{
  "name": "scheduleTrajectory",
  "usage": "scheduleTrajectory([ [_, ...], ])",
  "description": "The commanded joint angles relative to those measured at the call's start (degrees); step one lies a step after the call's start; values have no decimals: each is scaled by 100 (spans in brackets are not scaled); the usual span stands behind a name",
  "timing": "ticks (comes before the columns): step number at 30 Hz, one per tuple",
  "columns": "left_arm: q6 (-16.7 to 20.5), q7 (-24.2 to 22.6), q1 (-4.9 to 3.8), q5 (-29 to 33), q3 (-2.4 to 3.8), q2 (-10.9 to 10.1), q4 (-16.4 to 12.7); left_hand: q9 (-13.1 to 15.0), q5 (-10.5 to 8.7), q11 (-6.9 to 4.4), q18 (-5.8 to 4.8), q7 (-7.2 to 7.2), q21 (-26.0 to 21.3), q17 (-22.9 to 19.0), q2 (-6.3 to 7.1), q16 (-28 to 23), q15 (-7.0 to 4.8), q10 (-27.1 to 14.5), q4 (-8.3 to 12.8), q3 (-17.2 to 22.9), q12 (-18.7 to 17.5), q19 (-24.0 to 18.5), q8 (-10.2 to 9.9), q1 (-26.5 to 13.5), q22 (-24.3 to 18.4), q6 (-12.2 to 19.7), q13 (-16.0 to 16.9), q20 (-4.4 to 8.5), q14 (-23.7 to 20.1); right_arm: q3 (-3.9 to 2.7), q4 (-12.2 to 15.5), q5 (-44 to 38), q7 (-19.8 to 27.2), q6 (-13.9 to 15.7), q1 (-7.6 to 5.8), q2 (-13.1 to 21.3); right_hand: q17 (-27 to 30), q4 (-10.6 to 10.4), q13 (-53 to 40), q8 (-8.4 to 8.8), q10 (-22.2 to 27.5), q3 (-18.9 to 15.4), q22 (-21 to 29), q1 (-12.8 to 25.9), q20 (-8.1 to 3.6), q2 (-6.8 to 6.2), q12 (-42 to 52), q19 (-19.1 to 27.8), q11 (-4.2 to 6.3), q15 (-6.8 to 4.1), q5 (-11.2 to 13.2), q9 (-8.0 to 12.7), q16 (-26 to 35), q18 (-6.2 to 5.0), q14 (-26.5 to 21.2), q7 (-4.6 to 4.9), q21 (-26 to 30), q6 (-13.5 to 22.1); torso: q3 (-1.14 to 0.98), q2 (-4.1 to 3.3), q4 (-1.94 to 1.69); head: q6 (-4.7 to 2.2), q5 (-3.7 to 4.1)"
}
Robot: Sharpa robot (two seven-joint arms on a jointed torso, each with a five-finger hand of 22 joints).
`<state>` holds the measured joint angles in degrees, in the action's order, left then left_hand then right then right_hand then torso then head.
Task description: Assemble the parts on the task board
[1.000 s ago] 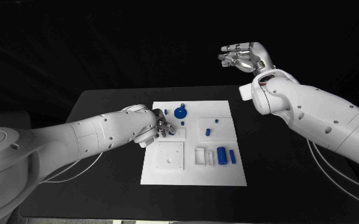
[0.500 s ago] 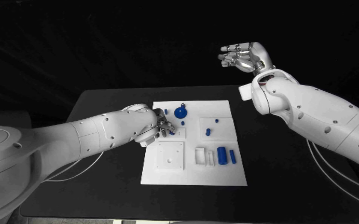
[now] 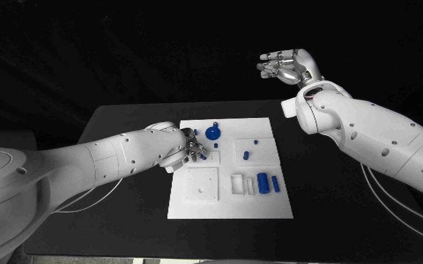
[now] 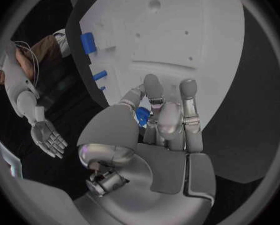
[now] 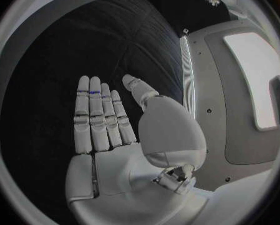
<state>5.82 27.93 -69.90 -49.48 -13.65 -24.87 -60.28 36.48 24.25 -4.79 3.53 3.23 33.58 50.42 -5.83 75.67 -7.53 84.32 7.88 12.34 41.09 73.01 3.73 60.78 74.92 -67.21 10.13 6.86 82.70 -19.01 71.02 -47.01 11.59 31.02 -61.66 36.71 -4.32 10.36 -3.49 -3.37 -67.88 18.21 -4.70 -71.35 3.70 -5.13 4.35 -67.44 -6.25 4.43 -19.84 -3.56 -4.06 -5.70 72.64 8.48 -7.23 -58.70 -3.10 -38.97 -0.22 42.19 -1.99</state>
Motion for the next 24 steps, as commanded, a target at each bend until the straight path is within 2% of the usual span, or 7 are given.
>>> scheduleTrajectory([
  [1,-227,-69,32,-31,-14,44,-34,3145,-34,-29,-22,-693,-35,-2,2,30,16,253,43,-11,30,9,13,41,103,-1385,-12,-21,1,-1,0,-5,54,-74,-1,-12,6,4,9,-18,23,13,5,54,7,-15,-32,38,2,21,-31,-1,10,-26,-13,18,-20,-34,-6,-3,-1,3,1],
  [12,-218,-84,32,-270,-13,72,-17,3145,-30,-32,-3,-693,-25,7,-11,46,18,253,63,-15,48,11,14,99,105,-1389,-32,-40,3,-1,-6,-2,63,-75,0,-24,5,6,8,-19,29,11,27,58,9,-13,-31,46,1,22,-34,-2,10,-25,-18,16,-31,-40,-6,1,4,14,2],
  [24,-276,-62,32,-473,-13,67,-17,3180,283,-34,38,-696,14,88,-2,110,28,252,155,74,108,7,17,87,109,-1412,-44,-81,11,0,-2,2,66,-75,0,-21,5,9,9,-19,32,5,33,61,11,-13,-31,51,0,23,-38,-2,10,-25,-20,15,-35,-42,-3,0,3,27,14],
])
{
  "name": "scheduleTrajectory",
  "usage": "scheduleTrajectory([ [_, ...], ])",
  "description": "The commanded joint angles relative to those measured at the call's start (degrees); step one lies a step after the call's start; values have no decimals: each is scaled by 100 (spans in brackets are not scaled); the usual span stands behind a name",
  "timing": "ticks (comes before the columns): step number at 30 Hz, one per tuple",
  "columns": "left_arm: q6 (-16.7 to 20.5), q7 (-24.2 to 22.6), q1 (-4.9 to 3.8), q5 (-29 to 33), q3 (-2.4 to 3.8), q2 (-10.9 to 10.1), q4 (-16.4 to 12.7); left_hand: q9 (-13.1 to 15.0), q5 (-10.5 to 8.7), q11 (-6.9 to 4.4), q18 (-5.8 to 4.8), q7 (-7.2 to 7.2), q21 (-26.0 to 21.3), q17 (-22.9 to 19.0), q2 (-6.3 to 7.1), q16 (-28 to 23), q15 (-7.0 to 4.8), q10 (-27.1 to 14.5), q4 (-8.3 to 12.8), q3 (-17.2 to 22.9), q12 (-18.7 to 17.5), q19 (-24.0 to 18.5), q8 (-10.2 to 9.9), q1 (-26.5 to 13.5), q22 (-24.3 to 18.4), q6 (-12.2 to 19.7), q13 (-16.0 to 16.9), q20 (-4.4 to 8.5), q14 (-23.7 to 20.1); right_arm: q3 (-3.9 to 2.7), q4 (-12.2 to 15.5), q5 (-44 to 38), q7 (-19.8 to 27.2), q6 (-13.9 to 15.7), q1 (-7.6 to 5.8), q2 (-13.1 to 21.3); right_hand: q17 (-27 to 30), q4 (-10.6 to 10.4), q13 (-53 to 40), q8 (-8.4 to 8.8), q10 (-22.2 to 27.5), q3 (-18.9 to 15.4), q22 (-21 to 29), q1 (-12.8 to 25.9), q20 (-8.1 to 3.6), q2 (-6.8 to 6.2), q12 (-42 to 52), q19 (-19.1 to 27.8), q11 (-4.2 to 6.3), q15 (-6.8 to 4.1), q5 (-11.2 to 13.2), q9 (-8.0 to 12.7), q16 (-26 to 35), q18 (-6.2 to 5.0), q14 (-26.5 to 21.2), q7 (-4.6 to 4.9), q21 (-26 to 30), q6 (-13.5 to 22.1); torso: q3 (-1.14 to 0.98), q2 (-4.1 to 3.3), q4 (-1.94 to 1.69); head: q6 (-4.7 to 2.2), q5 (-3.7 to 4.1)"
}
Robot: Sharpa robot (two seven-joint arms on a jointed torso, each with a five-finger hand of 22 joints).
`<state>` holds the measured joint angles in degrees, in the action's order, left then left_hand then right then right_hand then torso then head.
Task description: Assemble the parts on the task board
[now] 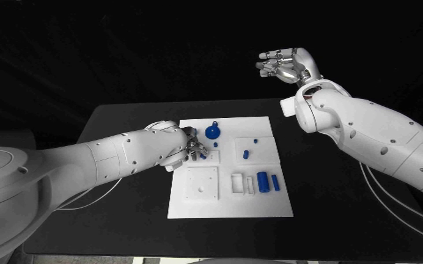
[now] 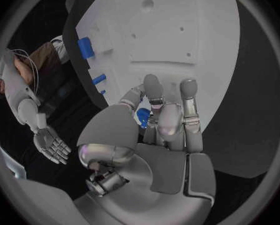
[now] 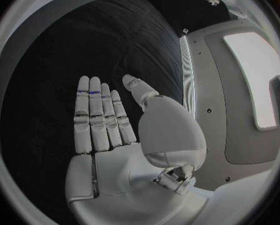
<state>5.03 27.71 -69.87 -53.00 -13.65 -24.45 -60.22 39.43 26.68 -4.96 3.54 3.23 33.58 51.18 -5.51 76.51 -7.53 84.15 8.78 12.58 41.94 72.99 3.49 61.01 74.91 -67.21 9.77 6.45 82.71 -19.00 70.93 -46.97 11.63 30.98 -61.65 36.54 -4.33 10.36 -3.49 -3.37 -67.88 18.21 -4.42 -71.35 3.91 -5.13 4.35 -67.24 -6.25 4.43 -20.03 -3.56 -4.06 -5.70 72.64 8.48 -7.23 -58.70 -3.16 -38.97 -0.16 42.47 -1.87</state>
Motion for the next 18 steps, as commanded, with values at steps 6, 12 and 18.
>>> scheduleTrajectory([
  [6,-210,-12,29,-142,-14,14,-24,2909,76,-19,57,-698,32,23,-48,38,30,268,85,92,36,5,42,34,110,-1415,-14,-55,11,-1,10,-2,64,-69,-1,-3,6,9,9,-19,32,5,5,61,-10,-13,-31,31,0,23,-20,-1,10,-25,-20,15,-35,-42,7,2,-11,5,14],
  [12,-233,11,29,-148,-14,7,-25,2931,92,-21,69,-699,55,29,-61,48,30,268,101,124,48,-4,41,7,110,-1415,-19,-64,13,-1,10,-1,66,-70,-1,-2,6,9,9,-19,32,5,5,61,-10,-13,-31,31,0,23,-20,-1,10,-25,-20,15,-35,-42,5,-2,-6,7,13],
  [18,-276,40,29,-151,-14,2,-36,2956,120,-25,76,-701,75,49,-75,67,34,269,119,162,59,-11,41,-25,110,-1416,-22,-75,14,-1,7,-1,66,-73,-1,-5,6,18,9,-19,33,1,8,58,-9,-9,-30,36,0,24,-19,-1,10,-24,-25,15,-39,-43,4,-5,-7,13,21],
])
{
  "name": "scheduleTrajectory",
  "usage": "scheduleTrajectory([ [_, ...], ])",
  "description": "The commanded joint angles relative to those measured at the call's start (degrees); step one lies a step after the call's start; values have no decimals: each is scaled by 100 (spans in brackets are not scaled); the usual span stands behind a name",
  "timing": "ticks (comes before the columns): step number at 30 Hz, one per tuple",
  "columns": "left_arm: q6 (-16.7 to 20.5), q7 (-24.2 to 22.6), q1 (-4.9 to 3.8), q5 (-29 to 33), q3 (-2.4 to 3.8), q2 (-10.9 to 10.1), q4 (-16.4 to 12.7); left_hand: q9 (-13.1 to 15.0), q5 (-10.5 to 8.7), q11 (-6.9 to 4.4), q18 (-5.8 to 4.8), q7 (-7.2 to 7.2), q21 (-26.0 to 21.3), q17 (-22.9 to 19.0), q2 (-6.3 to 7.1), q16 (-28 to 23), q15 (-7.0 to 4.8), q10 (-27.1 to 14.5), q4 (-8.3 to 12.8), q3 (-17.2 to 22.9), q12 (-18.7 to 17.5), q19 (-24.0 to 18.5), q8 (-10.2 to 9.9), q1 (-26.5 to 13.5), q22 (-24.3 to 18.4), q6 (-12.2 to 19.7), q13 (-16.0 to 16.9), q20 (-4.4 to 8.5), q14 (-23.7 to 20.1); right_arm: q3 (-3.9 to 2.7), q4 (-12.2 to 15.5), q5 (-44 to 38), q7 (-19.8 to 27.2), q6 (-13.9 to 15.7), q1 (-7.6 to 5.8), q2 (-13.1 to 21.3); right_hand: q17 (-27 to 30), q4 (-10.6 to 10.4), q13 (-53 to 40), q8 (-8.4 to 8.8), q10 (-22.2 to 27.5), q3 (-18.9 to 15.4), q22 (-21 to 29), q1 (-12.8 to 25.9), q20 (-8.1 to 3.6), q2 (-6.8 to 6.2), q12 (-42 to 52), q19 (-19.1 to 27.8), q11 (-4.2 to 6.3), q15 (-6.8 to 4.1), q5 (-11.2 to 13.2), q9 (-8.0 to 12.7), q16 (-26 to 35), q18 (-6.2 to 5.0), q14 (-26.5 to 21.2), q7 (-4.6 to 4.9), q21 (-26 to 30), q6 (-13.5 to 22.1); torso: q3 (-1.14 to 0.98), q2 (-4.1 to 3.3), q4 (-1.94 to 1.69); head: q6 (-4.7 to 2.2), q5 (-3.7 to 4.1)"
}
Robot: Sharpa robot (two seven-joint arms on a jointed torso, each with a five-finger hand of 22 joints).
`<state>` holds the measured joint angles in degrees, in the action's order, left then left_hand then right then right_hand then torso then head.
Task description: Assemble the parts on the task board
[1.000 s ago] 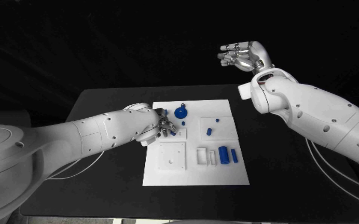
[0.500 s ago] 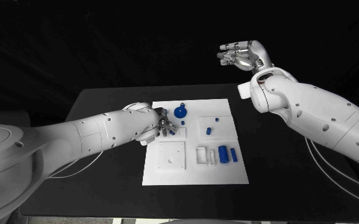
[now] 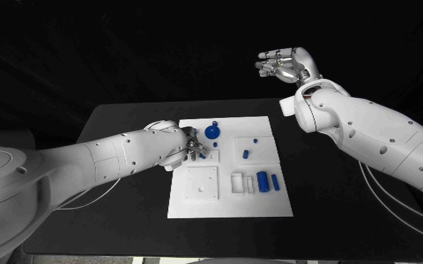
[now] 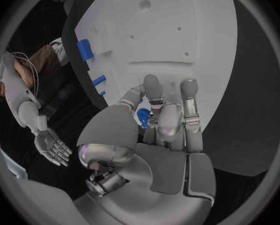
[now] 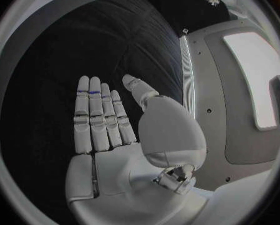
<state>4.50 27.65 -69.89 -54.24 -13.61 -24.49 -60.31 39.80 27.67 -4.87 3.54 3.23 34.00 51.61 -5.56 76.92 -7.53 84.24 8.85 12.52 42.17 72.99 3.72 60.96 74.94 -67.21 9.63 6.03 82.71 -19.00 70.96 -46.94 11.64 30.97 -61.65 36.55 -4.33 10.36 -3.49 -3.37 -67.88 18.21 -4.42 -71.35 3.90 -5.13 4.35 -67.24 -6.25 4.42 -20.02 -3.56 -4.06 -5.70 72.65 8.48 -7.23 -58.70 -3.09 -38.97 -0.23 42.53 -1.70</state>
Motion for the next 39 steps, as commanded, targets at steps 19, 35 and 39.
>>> scheduleTrajectory([
  [19,-434,60,30,31,-17,17,-18,2982,-393,-27,62,-709,38,28,-191,45,43,258,-86,73,75,-14,21,-148,100,-1451,-2,-30,17,-1,-9,-4,68,-77,5,-14,7,29,9,-18,37,0,10,58,-8,-5,-31,42,-1,26,-24,-1,10,-24,-28,17,-40,-40,-8,-2,3,21,6],
  [35,-382,29,30,56,-16,61,46,2980,-690,-22,62,-707,19,-15,-167,26,40,258,-274,-101,68,-10,17,-97,99,-1444,-6,-30,10,-1,-19,-3,68,-85,12,-25,7,32,9,-19,41,-2,11,66,-5,-1,-31,46,-2,28,-28,-1,11,-23,-33,16,-39,-39,-8,-2,0,19,14],
  [39,-356,19,30,56,-16,72,74,2976,-717,-22,59,-707,15,-28,-160,18,38,259,-301,-125,59,-11,17,-90,98,-1437,-12,-27,9,-1,-24,-2,69,-88,16,-28,7,32,9,-19,41,-2,11,66,-5,-1,-31,46,-2,28,-28,-1,11,-23,-33,16,-39,-39,-6,-3,4,14,20],
])
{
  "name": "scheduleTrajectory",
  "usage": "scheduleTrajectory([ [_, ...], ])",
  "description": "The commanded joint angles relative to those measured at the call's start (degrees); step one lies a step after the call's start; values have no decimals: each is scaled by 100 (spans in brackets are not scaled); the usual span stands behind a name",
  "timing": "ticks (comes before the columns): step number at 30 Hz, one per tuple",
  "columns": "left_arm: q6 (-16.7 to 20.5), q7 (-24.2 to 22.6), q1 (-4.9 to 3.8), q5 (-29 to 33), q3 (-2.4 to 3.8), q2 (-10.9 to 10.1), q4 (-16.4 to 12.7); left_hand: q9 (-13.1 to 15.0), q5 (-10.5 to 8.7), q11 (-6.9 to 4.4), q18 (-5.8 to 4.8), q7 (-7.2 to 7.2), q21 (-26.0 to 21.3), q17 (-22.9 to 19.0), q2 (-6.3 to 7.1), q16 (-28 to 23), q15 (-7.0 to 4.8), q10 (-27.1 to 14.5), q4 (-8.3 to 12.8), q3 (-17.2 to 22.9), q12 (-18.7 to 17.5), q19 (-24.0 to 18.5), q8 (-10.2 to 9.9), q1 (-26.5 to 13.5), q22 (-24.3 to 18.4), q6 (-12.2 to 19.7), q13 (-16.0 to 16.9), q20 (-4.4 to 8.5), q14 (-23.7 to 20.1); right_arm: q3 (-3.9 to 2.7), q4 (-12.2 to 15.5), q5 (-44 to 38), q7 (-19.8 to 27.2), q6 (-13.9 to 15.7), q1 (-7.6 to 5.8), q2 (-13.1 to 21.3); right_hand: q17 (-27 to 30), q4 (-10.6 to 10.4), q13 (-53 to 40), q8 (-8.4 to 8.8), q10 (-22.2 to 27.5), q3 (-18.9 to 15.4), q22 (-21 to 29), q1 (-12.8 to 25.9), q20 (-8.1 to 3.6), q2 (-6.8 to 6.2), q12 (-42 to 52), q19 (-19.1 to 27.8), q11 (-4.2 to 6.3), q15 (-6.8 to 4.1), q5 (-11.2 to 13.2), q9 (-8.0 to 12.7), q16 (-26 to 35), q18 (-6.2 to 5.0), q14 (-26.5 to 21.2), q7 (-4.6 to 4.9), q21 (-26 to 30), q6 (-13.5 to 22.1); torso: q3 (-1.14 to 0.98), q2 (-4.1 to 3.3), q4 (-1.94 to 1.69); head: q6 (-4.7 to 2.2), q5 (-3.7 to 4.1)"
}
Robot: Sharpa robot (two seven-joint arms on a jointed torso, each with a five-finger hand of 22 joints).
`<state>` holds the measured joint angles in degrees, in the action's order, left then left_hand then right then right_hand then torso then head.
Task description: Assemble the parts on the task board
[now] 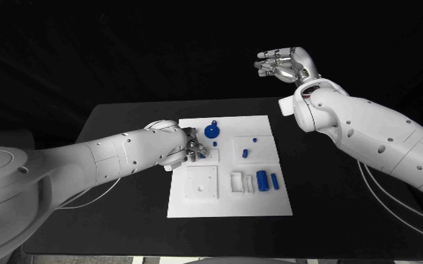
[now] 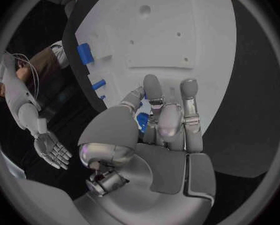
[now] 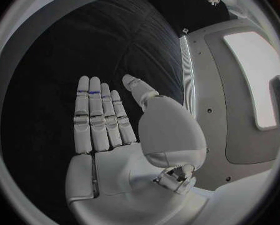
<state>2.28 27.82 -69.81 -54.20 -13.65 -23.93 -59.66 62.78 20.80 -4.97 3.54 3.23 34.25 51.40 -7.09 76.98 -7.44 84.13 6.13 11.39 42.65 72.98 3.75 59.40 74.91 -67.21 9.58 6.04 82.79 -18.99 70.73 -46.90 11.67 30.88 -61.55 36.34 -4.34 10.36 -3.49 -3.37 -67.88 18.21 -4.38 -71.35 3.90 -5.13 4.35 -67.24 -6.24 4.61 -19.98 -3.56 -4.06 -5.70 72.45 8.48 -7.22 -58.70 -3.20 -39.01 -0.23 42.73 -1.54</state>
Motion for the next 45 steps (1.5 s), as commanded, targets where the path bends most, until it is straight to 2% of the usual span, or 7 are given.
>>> scheduleTrajectory([
  [1,-130,0,22,52,-12,19,17,678,-44,-12,58,-707,-12,-15,-4,8,28,270,-39,-21,7,-10,15,72,101,-1435,-11,-26,0,-1,-1,-6,67,-79,7,-8,9,32,9,-19,41,-2,7,66,-4,-1,-31,46,-3,9,-32,-1,11,-24,-13,16,-39,-40,5,-1,3,-5,5],
  [10,-177,-11,22,52,-11,59,110,676,-288,-12,48,-711,-25,-34,56,0,27,270,-159,-166,2,-9,15,96,102,-1433,-25,-19,-2,-1,-5,-4,68,-85,16,-14,9,38,9,-17,47,-4,9,74,-1,1,-31,54,-5,12,-34,-1,12,-23,-22,19,-34,-34,3,-2,4,-12,20],
  [33,-171,14,21,52,-11,119,289,635,-1028,-21,-21,-716,-95,-145,569,-72,6,271,-729,-711,-58,4,14,87,102,-1401,-78,47,-16,-1,-15,1,65,-75,36,-24,19,46,9,-19,91,-24,23,100,44,-8,-30,148,-24,53,-40,-1,18,-8,-136,29,36,2,3,-1,0,-1,42],
  [39,-123,-7,22,52,-10,100,290,631,-1348,-21,-30,-717,-110,-158,843,-82,4,271,-967,-609,-67,4,15,72,102,-1422,-85,57,-19,-1,-17,-4,65,-70,47,-26,24,44,9,-16,112,-32,27,111,61,-13,-31,179,-32,69,-41,0,21,-5,-178,34,63,37,7,1,-2,0,48],
  [42,-106,-36,23,69,-9,75,280,620,-1545,-25,-36,-721,-114,-168,1148,-91,1,276,-1266,-333,-68,5,12,91,102,-1446,-87,64,-21,-1,-18,-8,66,-66,56,-25,27,43,9,-15,132,-38,29,115,72,-15,-32,197,-40,79,-48,1,21,-6,-205,39,81,67,10,-2,3,-11,62],
  [43,-106,-44,23,84,-9,64,273,604,-1685,-27,-41,-729,-116,-165,1424,-90,-2,268,-1563,-144,-80,6,11,128,103,-1474,-93,70,-18,-1,-19,-8,65,-66,60,-23,29,43,9,-15,139,-42,31,119,78,-19,-32,206,-42,85,-50,1,23,-5,-220,39,89,76,12,-1,4,-14,67],
  [45,-97,-64,23,119,-8,37,256,596,-1799,-29,-48,-721,-119,-166,1658,-95,-12,271,-1840,-249,-82,4,14,22,102,-1486,-99,86,-26,-1,-22,0,62,-66,69,-22,30,41,9,-14,153,-49,32,125,87,-24,-32,216,-47,91,-53,2,20,-5,-233,43,100,102,16,0,7,-18,68],
])
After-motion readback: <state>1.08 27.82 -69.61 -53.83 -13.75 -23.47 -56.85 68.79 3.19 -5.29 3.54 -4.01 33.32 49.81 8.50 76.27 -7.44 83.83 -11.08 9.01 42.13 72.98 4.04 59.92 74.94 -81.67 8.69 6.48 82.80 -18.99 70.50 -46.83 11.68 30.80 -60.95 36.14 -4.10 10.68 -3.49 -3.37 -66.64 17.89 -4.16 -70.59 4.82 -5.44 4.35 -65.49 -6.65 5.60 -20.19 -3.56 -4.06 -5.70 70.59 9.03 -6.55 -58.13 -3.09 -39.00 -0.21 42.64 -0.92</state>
